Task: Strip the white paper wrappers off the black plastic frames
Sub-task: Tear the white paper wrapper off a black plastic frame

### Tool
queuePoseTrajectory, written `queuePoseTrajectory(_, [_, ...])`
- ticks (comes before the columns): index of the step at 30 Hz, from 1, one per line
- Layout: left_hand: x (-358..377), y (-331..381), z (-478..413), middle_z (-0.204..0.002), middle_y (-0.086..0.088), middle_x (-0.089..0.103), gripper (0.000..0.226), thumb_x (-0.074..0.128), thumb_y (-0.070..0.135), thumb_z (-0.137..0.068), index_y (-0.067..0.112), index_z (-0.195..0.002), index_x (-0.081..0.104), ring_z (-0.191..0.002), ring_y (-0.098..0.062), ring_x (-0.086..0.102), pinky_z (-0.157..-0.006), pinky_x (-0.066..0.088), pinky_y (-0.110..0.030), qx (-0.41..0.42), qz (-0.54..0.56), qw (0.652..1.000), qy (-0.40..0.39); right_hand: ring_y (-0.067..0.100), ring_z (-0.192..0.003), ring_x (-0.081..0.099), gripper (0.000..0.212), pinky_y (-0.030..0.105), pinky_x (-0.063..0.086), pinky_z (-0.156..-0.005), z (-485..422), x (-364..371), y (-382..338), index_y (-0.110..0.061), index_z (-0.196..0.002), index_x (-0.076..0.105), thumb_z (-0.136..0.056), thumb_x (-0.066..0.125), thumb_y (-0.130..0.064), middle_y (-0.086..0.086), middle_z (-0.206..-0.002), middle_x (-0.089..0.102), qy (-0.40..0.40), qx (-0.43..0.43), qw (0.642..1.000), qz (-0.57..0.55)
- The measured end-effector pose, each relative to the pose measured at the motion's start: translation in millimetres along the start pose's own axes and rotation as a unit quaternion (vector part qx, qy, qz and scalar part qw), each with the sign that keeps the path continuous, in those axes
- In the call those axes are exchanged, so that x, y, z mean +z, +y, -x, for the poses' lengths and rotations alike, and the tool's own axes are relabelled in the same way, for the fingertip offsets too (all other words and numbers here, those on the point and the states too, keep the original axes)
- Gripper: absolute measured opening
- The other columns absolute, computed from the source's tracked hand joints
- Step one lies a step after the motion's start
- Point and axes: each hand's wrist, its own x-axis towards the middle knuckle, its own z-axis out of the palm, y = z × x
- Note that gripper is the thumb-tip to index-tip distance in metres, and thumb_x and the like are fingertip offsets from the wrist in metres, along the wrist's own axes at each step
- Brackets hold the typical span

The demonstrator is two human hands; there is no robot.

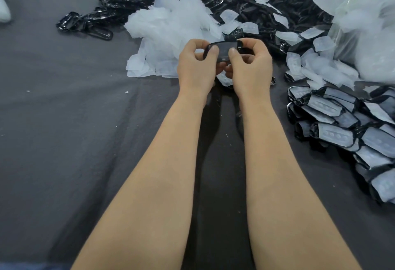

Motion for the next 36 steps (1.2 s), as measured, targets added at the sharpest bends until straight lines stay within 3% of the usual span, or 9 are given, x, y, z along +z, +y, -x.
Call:
queuePoseTrajectory(2, [-0.3, -1.0, -0.3, -0.067, -0.003, 0.060, 0.012, 0.057, 0.006, -0.093, 0.015, -0.085, 0.053, -0.055, -0.010, 0.065, -0.061, 0.055, -0.020, 0.006, 0.001, 1.000, 0.006, 0.021, -0.074, 0.067, 0.013, 0.045, 0.054, -0.081, 0.0, -0.1, 0.8, -0.019, -0.101, 0.054, -0.090, 0.058, -0.013, 0.011, -0.081, 0.067, 0.002, -0.016, 0.999, 0.033])
queuePoseTrajectory(4, [-0.1, -2.2, 0.7, -0.071, -0.004, 0.062, 0.007, 0.058, 0.007, -0.093, 0.013, -0.093, 0.055, -0.063, -0.014, 0.067, -0.069, 0.058, -0.025, 0.020, -0.023, 1.000, 0.003, 0.010, -0.060, 0.064, 0.012, 0.042, 0.056, -0.079, 0.1, -1.2, 2.0, -0.019, -0.099, 0.053, -0.091, 0.058, -0.011, 0.008, -0.077, 0.065, 0.013, -0.013, 1.000, 0.015])
queuePoseTrajectory(8, [1.2, -4.6, 2.0, -0.092, -0.016, 0.069, 0.019, 0.058, 0.008, -0.092, 0.013, -0.110, 0.058, -0.083, -0.024, 0.070, -0.084, 0.057, -0.038, 0.031, -0.075, 0.996, -0.026, 0.009, -0.055, 0.061, 0.011, 0.039, 0.057, -0.075, -0.2, -3.4, 3.8, -0.015, -0.099, 0.052, -0.091, 0.057, -0.007, 0.008, -0.079, 0.064, 0.026, 0.027, 0.998, -0.048])
queuePoseTrajectory(11, [1.1, -4.6, 1.7, -0.095, -0.018, 0.069, 0.018, 0.057, 0.007, -0.092, 0.018, -0.106, 0.056, -0.086, -0.025, 0.070, -0.085, 0.056, -0.041, 0.035, -0.093, 0.995, -0.024, 0.008, -0.054, 0.062, 0.012, 0.029, 0.055, -0.065, -0.8, -3.8, 3.7, -0.014, -0.100, 0.052, -0.092, 0.057, -0.006, 0.006, -0.075, 0.064, 0.018, 0.033, 0.997, -0.064])
queuePoseTrajectory(13, [0.4, -4.9, 1.0, -0.093, -0.018, 0.069, 0.017, 0.055, 0.007, -0.093, 0.020, -0.104, 0.055, -0.084, -0.026, 0.070, -0.085, 0.056, -0.042, 0.034, -0.089, 0.995, -0.012, 0.013, -0.062, 0.066, 0.015, 0.029, 0.055, -0.067, -1.2, -3.2, 3.3, -0.014, -0.102, 0.052, -0.091, 0.057, -0.005, 0.009, -0.081, 0.066, -0.003, 0.032, 0.998, -0.061])
queuePoseTrajectory(17, [0.0, -6.9, -1.1, -0.093, -0.019, 0.069, 0.016, 0.055, 0.007, -0.093, 0.019, -0.104, 0.056, -0.088, -0.030, 0.069, -0.088, 0.054, -0.045, 0.028, -0.082, 0.996, -0.012, 0.029, -0.090, 0.068, 0.023, 0.047, 0.052, -0.089, 0.0, 1.1, 1.2, -0.015, -0.105, 0.049, -0.087, 0.059, -0.005, 0.014, -0.095, 0.068, -0.011, 0.030, 0.999, -0.010])
queuePoseTrajectory(22, [1.1, -6.0, -0.8, -0.086, -0.014, 0.068, 0.019, 0.049, 0.003, -0.095, 0.015, -0.107, 0.057, -0.075, -0.022, 0.070, -0.077, 0.058, -0.032, 0.028, -0.047, 0.998, -0.020, 0.024, -0.090, 0.068, 0.023, 0.044, 0.052, -0.090, 0.3, 0.2, 1.5, -0.012, -0.107, 0.052, -0.088, 0.060, -0.004, 0.011, -0.095, 0.069, 0.006, 0.037, 0.999, -0.016])
queuePoseTrajectory(27, [0.7, -5.0, -0.6, -0.088, -0.015, 0.066, 0.022, 0.045, 0.000, -0.096, 0.015, -0.108, 0.055, -0.071, -0.017, 0.067, -0.068, 0.055, -0.023, 0.025, -0.039, 0.999, -0.014, 0.013, -0.071, 0.063, 0.020, 0.039, 0.056, -0.082, -0.7, -0.1, 2.8, -0.010, -0.110, 0.054, -0.091, 0.052, -0.003, 0.012, -0.091, 0.068, 0.003, 0.031, 0.999, -0.017])
queuePoseTrajectory(36, [0.4, -4.0, 0.7, -0.091, -0.016, 0.068, 0.024, 0.045, -0.001, -0.095, 0.014, -0.110, 0.056, -0.075, -0.020, 0.069, -0.074, 0.057, -0.026, 0.024, -0.043, 0.999, -0.020, 0.026, -0.088, 0.068, 0.021, 0.046, 0.053, -0.087, 0.6, 1.1, 0.0, -0.011, -0.111, 0.056, -0.090, 0.057, -0.011, 0.012, -0.094, 0.069, 0.010, 0.037, 0.999, 0.007])
